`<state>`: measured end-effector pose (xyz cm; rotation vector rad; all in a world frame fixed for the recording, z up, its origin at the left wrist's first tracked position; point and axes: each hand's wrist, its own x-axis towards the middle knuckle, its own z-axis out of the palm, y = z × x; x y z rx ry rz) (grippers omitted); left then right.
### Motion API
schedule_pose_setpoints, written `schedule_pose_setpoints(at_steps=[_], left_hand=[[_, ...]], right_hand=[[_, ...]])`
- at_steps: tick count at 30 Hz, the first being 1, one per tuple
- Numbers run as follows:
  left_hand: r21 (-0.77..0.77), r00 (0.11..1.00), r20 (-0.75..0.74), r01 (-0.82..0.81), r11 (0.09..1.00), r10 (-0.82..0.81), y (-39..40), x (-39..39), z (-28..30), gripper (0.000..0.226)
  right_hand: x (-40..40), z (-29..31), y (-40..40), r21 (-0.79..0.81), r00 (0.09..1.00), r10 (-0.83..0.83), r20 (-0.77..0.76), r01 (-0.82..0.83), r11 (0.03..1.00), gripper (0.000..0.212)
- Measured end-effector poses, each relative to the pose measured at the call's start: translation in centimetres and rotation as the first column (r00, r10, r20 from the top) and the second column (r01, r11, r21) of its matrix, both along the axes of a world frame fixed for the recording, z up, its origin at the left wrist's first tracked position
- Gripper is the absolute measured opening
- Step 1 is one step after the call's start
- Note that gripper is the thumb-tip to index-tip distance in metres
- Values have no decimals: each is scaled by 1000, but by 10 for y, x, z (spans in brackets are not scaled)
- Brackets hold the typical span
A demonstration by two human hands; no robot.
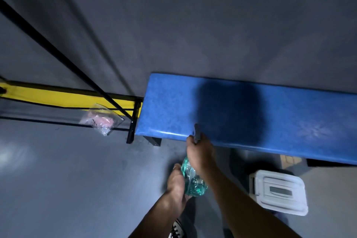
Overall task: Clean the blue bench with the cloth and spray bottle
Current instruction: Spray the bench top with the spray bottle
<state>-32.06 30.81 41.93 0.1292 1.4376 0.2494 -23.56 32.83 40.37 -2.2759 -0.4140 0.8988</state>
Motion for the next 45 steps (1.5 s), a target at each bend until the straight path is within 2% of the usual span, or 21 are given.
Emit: schedule_pose_setpoints(at_steps=[7,16,25,27,32,36,40,45], left_hand=[[91,987,-40,159,983,-156,-40,48,10,48],[161,929,-99,368,916,-356,-77,113,7,40],[126,946,-67,324,938,-318,-134,132,-11,38],[121,939,-78,343,931,-336,-143,137,-14,38],[143,897,-112,440,887,-427,-166,159,-28,39],[123,883,-98,468,875,-459,-190,182,-36,40],[120,887,-111,459,880,-448,-213,202,-41,36],[129,877,-159,473,871,-453,-236,228,-39,35]], right_hand=[[57,9,-47,-3,996,62,64,-62,998,21],[105,7,-112,165,982,-73,172,44,985,16],[129,-2,-164,-28,998,27,48,-25,999,19],[133,-4,-175,-31,998,23,56,-21,999,15],[153,-6,-205,13,994,-61,88,60,998,20],[177,-8,-230,16,989,-110,100,109,994,34],[200,-13,-249,-12,995,-90,53,91,996,17],[224,-16,-274,31,993,-101,68,99,995,15]])
